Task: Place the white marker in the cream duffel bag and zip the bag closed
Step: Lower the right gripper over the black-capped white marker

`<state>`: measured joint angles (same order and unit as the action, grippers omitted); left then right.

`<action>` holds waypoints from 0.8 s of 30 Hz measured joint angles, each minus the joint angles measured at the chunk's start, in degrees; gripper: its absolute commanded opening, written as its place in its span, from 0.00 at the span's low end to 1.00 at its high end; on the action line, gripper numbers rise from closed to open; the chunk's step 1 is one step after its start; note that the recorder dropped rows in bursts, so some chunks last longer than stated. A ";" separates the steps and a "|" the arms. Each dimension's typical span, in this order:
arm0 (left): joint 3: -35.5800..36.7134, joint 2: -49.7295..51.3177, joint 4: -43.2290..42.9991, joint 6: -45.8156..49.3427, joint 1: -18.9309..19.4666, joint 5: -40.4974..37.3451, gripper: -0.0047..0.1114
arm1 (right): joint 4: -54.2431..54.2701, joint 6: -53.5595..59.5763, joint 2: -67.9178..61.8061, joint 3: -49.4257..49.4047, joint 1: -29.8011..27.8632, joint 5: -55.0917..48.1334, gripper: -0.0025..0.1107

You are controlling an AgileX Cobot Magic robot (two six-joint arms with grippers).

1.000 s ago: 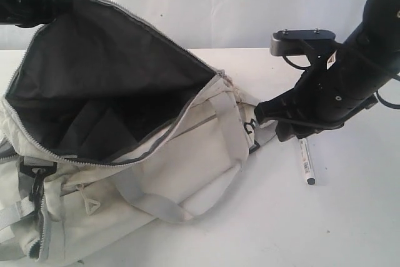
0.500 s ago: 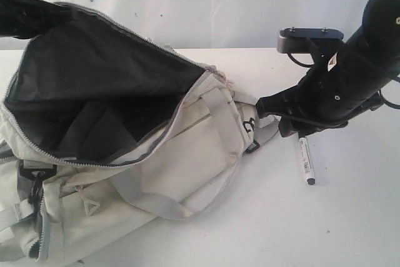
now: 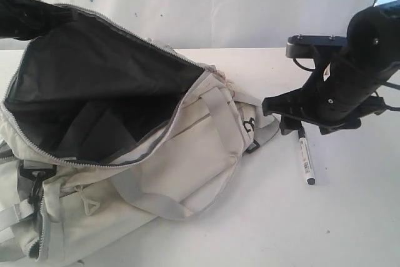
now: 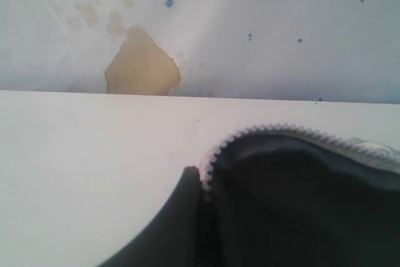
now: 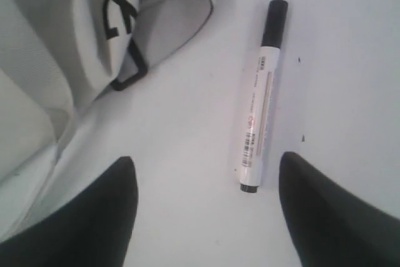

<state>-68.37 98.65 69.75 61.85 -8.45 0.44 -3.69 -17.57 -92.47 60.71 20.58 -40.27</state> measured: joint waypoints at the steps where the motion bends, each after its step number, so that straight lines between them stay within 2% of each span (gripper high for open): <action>1: 0.00 0.00 0.00 0.00 0.00 0.00 0.04 | -0.14 -0.11 -0.71 0.00 -0.61 0.22 0.55; 10: 0.00 0.00 0.00 0.00 0.00 0.00 0.04 | -0.71 -0.33 -6.13 0.00 -4.44 5.21 0.43; 18: 0.00 0.00 0.00 0.00 0.00 0.00 0.04 | -2.54 -0.38 -9.71 0.00 -4.91 14.36 0.43; 24: 0.00 0.00 0.00 0.00 0.00 0.00 0.04 | -4.35 -0.38 -13.64 0.00 -4.91 16.45 0.43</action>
<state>-68.37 98.65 69.75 61.85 -8.45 0.44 -8.04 -17.95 -106.12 60.71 15.67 -23.83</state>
